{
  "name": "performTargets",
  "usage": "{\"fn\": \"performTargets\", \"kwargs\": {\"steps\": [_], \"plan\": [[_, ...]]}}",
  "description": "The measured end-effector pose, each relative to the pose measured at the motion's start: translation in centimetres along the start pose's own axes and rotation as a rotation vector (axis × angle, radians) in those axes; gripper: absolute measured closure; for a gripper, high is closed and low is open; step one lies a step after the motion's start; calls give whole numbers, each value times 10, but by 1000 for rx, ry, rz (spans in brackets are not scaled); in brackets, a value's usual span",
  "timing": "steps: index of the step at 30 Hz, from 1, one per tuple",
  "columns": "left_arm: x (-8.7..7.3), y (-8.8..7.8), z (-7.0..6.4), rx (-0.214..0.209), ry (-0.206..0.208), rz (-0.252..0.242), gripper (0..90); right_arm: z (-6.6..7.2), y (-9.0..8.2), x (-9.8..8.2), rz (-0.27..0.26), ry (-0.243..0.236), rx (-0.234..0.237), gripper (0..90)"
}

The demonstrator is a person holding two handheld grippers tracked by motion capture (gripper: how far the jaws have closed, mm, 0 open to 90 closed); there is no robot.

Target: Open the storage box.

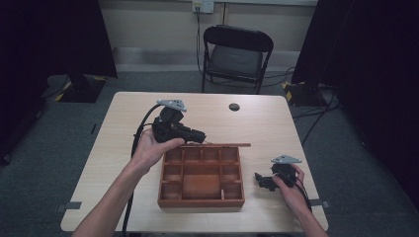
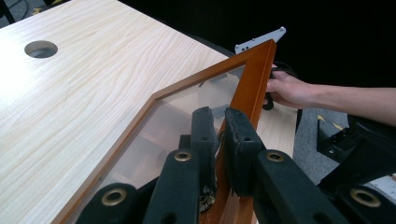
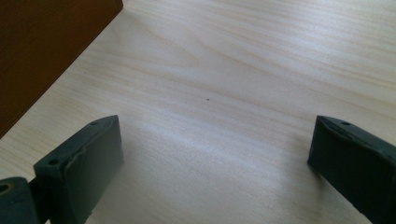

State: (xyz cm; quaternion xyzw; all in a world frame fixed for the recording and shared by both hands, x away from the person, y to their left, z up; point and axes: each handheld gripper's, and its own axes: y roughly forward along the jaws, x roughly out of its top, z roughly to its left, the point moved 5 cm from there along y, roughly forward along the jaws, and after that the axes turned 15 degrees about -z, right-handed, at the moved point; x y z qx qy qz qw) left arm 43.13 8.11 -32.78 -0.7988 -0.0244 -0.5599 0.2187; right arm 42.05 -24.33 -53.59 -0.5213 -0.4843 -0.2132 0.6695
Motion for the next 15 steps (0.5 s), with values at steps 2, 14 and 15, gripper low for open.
{"fn": "performTargets", "kwargs": {"steps": [2,14,15], "plan": [[0,0,0,3,6,9,827,0,0,0,0,0,0,20],[1,0,-1,0,7,5,836,0,0,0,0,-2,2,18],[1,0,0,0,6,4,836,0,0,0,0,-3,2,18]]}}
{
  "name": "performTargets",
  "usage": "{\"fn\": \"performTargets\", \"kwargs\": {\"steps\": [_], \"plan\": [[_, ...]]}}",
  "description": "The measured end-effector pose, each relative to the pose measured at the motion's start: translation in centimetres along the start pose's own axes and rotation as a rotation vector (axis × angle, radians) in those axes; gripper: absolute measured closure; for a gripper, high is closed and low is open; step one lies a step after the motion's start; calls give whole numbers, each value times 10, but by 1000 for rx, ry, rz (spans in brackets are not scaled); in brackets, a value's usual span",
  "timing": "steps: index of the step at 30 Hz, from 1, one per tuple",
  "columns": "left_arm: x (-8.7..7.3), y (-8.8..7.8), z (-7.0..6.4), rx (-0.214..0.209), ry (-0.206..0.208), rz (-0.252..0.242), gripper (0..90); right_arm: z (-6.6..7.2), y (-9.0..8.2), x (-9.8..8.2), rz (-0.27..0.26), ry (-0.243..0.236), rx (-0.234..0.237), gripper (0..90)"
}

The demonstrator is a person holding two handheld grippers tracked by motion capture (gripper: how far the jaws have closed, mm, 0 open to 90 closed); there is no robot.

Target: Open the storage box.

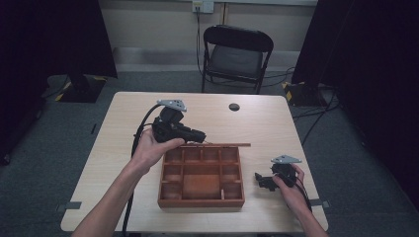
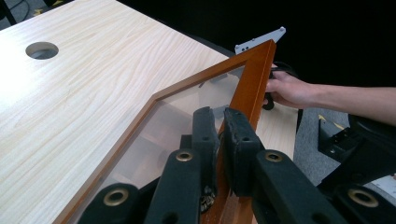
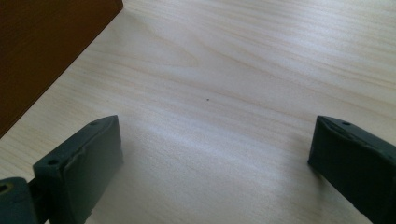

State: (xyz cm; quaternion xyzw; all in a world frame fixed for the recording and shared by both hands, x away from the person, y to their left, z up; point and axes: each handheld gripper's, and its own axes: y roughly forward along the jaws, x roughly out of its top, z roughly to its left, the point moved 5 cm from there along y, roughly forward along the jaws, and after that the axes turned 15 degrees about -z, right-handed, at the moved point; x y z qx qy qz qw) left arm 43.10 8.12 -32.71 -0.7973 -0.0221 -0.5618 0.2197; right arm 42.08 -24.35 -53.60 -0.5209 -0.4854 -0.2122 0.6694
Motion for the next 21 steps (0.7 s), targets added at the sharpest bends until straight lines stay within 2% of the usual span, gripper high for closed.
{"fn": "performTargets", "kwargs": {"steps": [21], "plan": [[0,0,0,1,0,-6,836,0,0,0,0,0,0,18]]}}
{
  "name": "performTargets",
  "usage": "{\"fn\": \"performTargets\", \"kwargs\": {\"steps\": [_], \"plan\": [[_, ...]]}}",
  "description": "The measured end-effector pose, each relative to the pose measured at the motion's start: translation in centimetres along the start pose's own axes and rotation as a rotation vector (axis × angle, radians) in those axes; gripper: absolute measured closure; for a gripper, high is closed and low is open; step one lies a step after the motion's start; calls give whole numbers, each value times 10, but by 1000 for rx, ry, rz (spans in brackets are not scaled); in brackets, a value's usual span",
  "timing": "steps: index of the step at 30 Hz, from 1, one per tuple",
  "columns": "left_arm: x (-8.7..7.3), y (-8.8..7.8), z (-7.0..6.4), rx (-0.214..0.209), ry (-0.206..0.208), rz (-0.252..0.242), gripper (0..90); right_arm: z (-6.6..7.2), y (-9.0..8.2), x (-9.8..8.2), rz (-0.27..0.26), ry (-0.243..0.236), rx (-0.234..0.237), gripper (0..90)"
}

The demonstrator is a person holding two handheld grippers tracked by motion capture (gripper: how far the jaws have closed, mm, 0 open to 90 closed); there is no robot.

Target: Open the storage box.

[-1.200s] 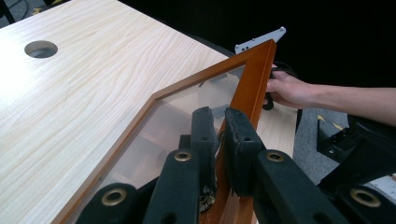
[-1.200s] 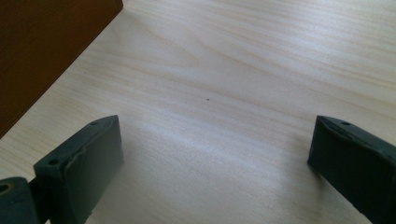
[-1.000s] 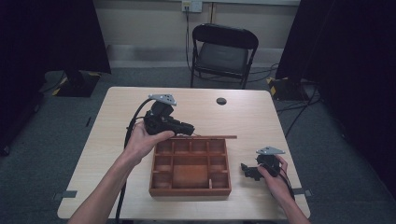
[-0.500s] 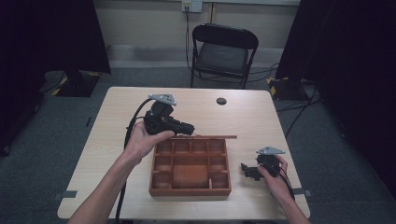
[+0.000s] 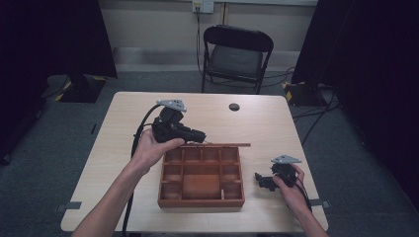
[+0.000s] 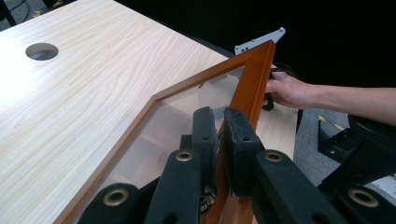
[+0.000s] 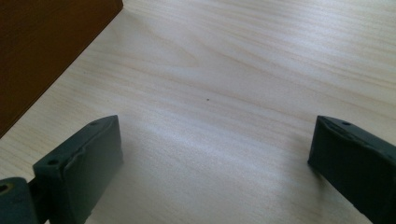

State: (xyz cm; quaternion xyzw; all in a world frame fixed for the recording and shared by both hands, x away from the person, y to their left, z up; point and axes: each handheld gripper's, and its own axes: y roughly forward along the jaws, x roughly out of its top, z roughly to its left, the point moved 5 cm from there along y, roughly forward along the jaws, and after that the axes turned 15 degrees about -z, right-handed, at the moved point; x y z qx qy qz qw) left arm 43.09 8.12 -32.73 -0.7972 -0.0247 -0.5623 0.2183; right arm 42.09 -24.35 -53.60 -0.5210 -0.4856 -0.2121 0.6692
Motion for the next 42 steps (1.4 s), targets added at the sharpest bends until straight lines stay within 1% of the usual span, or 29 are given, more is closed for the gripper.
{"fn": "performTargets", "kwargs": {"steps": [10,18,42], "plan": [[0,0,1,-1,-3,-8,836,0,0,0,0,1,0,18],[0,0,0,-4,-4,-2,836,0,0,0,0,1,0,18],[0,0,1,-6,-8,-7,836,0,0,0,0,1,0,18]]}}
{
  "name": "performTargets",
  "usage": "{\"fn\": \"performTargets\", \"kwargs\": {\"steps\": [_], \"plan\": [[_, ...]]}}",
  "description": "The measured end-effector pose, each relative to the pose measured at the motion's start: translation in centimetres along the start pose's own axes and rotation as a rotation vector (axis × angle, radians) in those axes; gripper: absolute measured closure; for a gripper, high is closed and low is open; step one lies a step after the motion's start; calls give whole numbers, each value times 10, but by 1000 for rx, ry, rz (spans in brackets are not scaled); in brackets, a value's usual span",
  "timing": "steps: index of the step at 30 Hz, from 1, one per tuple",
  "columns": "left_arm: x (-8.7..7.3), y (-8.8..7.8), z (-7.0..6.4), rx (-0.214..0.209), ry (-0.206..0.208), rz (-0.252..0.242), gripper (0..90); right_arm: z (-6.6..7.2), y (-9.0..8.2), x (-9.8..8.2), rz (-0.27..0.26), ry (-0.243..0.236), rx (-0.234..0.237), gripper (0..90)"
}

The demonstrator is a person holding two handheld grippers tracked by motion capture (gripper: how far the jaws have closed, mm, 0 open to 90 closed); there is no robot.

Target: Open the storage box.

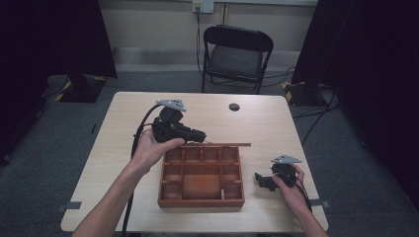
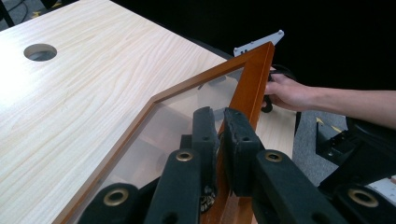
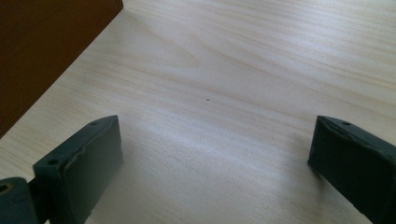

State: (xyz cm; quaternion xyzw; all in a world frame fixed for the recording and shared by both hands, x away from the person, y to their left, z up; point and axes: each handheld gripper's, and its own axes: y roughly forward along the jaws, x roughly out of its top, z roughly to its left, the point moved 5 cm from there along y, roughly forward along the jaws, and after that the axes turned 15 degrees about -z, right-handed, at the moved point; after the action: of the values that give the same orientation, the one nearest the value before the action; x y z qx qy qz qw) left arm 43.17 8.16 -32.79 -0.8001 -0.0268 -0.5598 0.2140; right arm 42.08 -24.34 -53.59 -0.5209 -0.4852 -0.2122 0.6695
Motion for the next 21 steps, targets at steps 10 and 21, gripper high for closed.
{"fn": "performTargets", "kwargs": {"steps": [10,21], "plan": [[0,0,0,-1,-2,-4,836,0,0,0,0,0,0,18],[0,0,0,1,-7,-4,836,0,0,0,0,-1,0,18]]}}
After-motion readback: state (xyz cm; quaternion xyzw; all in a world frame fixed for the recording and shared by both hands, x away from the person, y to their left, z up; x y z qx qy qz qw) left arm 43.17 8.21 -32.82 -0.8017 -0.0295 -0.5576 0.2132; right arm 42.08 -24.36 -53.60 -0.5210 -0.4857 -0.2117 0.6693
